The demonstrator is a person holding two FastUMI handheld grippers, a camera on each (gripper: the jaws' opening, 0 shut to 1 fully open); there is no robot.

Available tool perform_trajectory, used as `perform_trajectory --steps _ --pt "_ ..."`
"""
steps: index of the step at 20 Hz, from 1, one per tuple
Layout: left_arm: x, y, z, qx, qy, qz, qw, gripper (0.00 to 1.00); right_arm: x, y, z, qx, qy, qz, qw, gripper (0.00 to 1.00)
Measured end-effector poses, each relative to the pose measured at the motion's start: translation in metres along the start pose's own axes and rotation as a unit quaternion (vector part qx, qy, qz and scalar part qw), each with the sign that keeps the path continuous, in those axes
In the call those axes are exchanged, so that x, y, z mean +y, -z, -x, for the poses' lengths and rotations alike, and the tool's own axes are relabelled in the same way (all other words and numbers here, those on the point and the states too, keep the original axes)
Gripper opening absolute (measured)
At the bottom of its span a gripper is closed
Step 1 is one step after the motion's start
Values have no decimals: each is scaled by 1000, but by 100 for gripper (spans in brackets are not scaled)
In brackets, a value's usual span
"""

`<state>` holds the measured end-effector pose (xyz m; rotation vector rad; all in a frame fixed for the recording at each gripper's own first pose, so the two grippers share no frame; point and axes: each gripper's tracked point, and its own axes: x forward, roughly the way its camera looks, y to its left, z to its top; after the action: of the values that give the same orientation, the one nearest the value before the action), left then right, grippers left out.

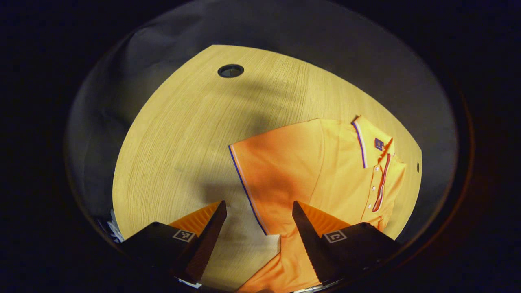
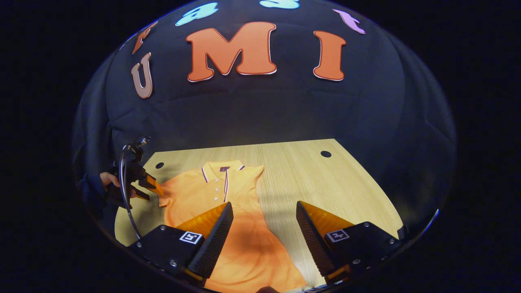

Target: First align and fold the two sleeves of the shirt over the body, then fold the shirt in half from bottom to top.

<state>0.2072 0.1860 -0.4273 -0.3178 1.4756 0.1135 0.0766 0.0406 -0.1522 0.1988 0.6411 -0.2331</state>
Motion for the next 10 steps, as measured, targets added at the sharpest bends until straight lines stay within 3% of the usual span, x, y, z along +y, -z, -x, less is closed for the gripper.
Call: perform_trajectory --steps 6,7,8,10 --pt "9 -19 -24 20 -70 -15 997 96 -13 -8 -3 -6 -13 6 1000 95" --pt "3 -21 -22 20 -61 -7 998 97 -16 -7 -5 -4 -12 8 1000 95" --pt "2 -26 -27 14 -62 -5 998 89 -20 -5 -9 0 -13 10 1000 95" --pt "-2 -26 -26 13 -59 -16 998 84 -29 -6 -15 2 -18 6 1000 95"
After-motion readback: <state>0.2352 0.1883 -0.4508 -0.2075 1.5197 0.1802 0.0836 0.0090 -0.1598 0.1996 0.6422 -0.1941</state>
